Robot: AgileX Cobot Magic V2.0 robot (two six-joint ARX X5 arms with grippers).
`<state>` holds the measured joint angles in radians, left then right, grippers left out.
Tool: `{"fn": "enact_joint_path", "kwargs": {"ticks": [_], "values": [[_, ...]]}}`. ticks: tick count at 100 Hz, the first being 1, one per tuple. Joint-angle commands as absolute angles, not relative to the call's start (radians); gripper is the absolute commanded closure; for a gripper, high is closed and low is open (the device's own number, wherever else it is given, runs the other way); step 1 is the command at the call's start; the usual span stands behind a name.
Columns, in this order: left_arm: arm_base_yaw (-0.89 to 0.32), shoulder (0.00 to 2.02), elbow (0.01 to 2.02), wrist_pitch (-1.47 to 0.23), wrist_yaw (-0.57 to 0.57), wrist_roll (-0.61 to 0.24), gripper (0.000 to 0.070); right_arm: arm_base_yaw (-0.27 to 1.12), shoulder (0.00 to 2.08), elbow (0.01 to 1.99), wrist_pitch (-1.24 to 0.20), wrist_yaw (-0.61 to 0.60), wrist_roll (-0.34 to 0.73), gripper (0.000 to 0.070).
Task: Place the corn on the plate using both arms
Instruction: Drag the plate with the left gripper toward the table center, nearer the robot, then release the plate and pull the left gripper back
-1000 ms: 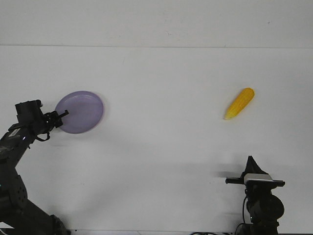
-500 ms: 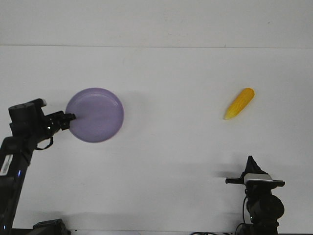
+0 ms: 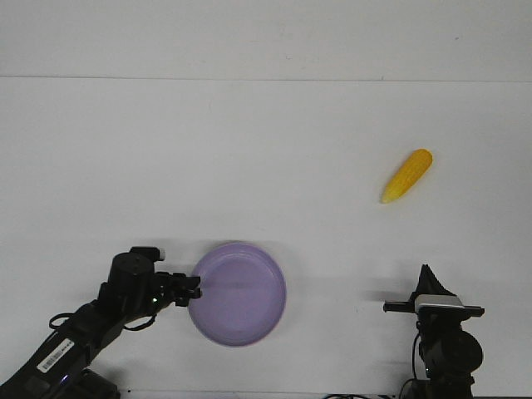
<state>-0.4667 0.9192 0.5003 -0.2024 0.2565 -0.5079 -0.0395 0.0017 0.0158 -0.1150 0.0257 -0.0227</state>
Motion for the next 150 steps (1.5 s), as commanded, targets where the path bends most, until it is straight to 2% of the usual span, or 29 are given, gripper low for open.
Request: {"fn": "enact_joint_path", "kwargs": {"ticks": [1,22,50,55,60,71,73,77,82,91,104,125,134,137,140,144,150], "values": [[-0.514,0.941,0.501,-0.158,0.205,-0.562,0.0693,-0.039,0.001,0.012,-0.105,0.025,-0.02,0.0687],[-0.597,1.053,0.501,-0.05,0.154,-0.558,0.0693,-0.039,0.001,0.012,-0.105,0.025,-0.02,0.0687],[-0.613,1.19,0.501,0.004,0.15,-0.526,0.069,-0.039,0.001,0.013,-0.105,0.025,-0.02,0.0687],[-0.613,1.193,0.501,0.003,0.149,-0.524,0.0673,-0.039,0.001,0.012,-0.105,0.025,-0.02,0.0687],[-0.613,1.191,0.501,0.003,0.15,-0.523,0.0591,-0.039,0.001,0.012,-0.104,0.025,-0.02,0.0687],[-0.613,1.179,0.502,0.002,0.149,-0.516,0.0262,-0.039,0.001,0.012,-0.105,0.025,-0.019,0.0687],[-0.613,1.175,0.502,0.002,0.15,-0.516,0.0227,-0.039,0.001,0.012,-0.107,0.025,-0.019,0.0687],[-0.612,1.166,0.502,0.002,0.149,-0.505,0.0201,-0.039,0.001,0.013,-0.11,0.025,-0.017,0.0687],[-0.611,1.147,0.504,0.001,0.15,-0.488,0.0198,-0.039,0.001,0.012,-0.112,0.023,0.012,0.0687],[-0.601,1.093,0.516,-0.009,0.15,-0.463,0.0198,-0.039,0.001,0.012,-0.112,0.001,0.202,0.0687],[-0.577,0.944,0.563,-0.066,0.149,-0.426,0.0198,-0.039,0.001,0.012,-0.11,-0.012,0.307,0.0687],[-0.565,0.622,0.601,-0.186,0.137,-0.408,0.0199,-0.039,0.025,0.148,-0.117,-0.001,0.419,0.0696],[-0.565,0.491,0.601,-0.267,0.11,-0.413,0.0199,-0.039,0.114,0.276,-0.132,0.008,0.405,0.0689],[-0.565,0.453,0.601,-0.296,0.103,-0.413,0.0199,-0.039,0.162,0.321,-0.14,0.008,0.386,0.0661],[-0.565,0.418,0.601,-0.324,0.095,-0.413,0.0199,-0.039,0.216,0.366,-0.149,0.01,0.367,0.0591],[-0.565,0.377,0.601,-0.36,0.076,-0.413,0.0199,-0.039,0.309,0.434,-0.165,0.015,0.352,0.0418],[-0.565,0.331,0.601,-0.402,0.044,-0.412,0.0199,-0.039,0.431,0.514,-0.183,0.023,0.343,0.0203]]}}
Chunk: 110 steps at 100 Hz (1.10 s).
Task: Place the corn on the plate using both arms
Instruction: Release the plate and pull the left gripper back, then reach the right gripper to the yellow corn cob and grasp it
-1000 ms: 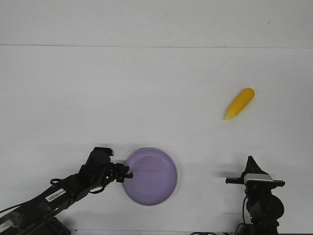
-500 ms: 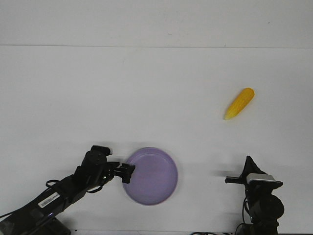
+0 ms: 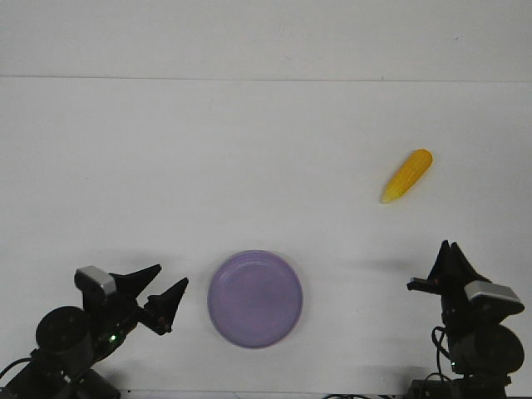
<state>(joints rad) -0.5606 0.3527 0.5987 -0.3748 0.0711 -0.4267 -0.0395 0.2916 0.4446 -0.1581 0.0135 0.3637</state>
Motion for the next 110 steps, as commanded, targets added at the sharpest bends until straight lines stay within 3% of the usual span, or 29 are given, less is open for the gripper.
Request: {"fn": "enact_joint_path", "kwargs": {"ticks": [1,5,23,52,73,95,101,110], "values": [[-0.565,0.324,0.601,-0.408,0.039,-0.412,0.0199,-0.039,0.455,0.529,-0.187,0.024,0.343,0.0176],[-0.565,0.304,0.601,-0.428,0.02,-0.411,0.0199,-0.039,0.562,0.594,-0.209,0.027,0.342,0.0115],[-0.565,0.286,0.601,-0.45,0.006,-0.407,0.0199,-0.045,1.005,0.851,-0.299,0.03,0.352,0.0066],[-0.565,0.289,0.601,-0.464,0.007,-0.397,0.0199,-0.088,1.634,1.299,-0.478,0.025,0.462,0.0066],[-0.565,0.289,0.601,-0.5,0.006,-0.402,0.0199,-0.089,1.877,1.495,-0.513,0.047,0.504,0.0075],[-0.565,0.289,0.601,-0.501,0.006,-0.41,0.0199,-0.089,1.974,1.52,-0.485,0.061,0.558,0.008],[-0.565,0.289,0.601,-0.501,0.006,-0.413,0.02,-0.089,1.985,1.52,-0.466,0.066,0.554,0.0117],[-0.565,0.289,0.601,-0.501,0.006,-0.413,0.02,-0.089,1.999,1.52,-0.459,0.08,0.551,0.0263]]}}
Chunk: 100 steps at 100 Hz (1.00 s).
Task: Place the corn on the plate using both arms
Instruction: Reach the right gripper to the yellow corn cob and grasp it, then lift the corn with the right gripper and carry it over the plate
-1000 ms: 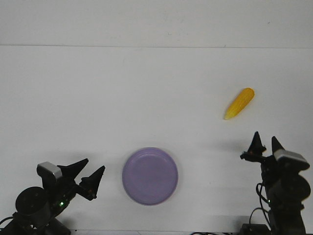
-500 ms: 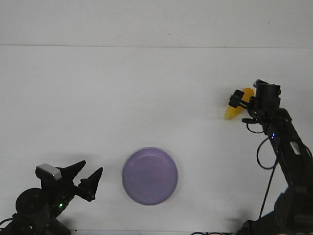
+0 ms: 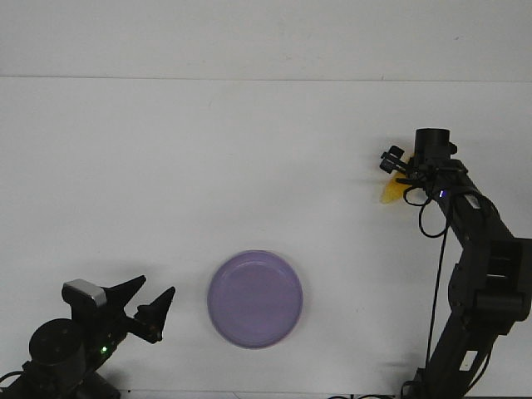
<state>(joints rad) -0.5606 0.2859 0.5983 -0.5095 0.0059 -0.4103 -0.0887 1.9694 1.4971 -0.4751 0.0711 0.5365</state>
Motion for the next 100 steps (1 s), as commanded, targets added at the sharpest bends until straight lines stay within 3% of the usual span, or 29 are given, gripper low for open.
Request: {"fn": "enact_joint_path", "kwargs": {"ticks": [1,15,19,38,65,84,100], "values": [[-0.565,0.289,0.601,-0.5,0.006,-0.413,0.02,-0.089,1.999,1.52,-0.46,0.08,0.551,0.0275],[-0.565,0.289,0.601,-0.5,-0.005,-0.413,0.0201,-0.089,2.0,1.52,-0.458,0.08,0.549,0.0503],[-0.565,0.289,0.601,-0.5,-0.005,-0.413,0.0201,-0.089,1.996,1.52,-0.458,0.079,0.549,0.0536],[-0.565,0.289,0.601,-0.5,-0.005,-0.412,0.0201,-0.099,1.963,1.52,-0.511,0.029,0.535,0.0539],[-0.565,0.289,0.601,-0.5,-0.004,-0.395,0.02,-0.067,1.697,1.52,-0.587,-0.052,0.307,0.0539],[-0.565,0.289,0.601,-0.501,-0.004,-0.381,0.02,0.062,1.453,1.504,-0.661,-0.083,0.215,0.0539],[-0.565,0.289,0.601,-0.501,-0.004,-0.378,0.0199,0.274,1.283,1.411,-0.672,-0.112,0.184,0.0539]]}}
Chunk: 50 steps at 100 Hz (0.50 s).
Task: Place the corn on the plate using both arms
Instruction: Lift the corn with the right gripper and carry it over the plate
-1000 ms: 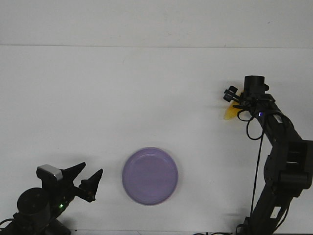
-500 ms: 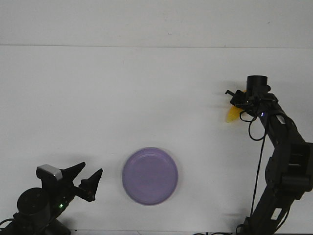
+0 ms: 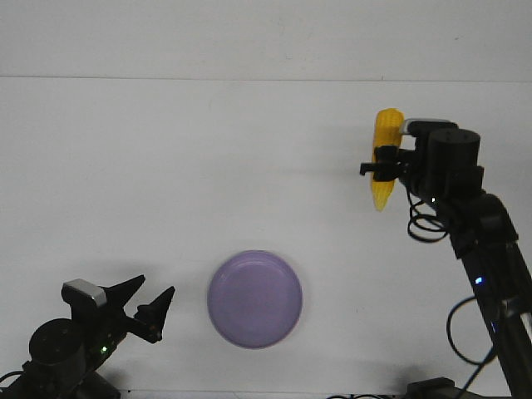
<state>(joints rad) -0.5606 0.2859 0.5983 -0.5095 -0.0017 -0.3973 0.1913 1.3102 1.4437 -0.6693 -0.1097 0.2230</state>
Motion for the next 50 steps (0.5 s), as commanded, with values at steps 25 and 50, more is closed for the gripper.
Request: {"fn": "enact_joint_path", "kwargs": {"ticks": [25,50], "values": [[-0.565,0.289,0.601,-0.505,-0.005,-0.378,0.02,0.696,1.238,1.165,-0.567,-0.103,0.156,0.0539],[-0.565,0.289,0.599,-0.507,-0.004,-0.378,0.02,0.952,1.368,1.006,-0.39,-0.018,0.19,0.0539]]}}
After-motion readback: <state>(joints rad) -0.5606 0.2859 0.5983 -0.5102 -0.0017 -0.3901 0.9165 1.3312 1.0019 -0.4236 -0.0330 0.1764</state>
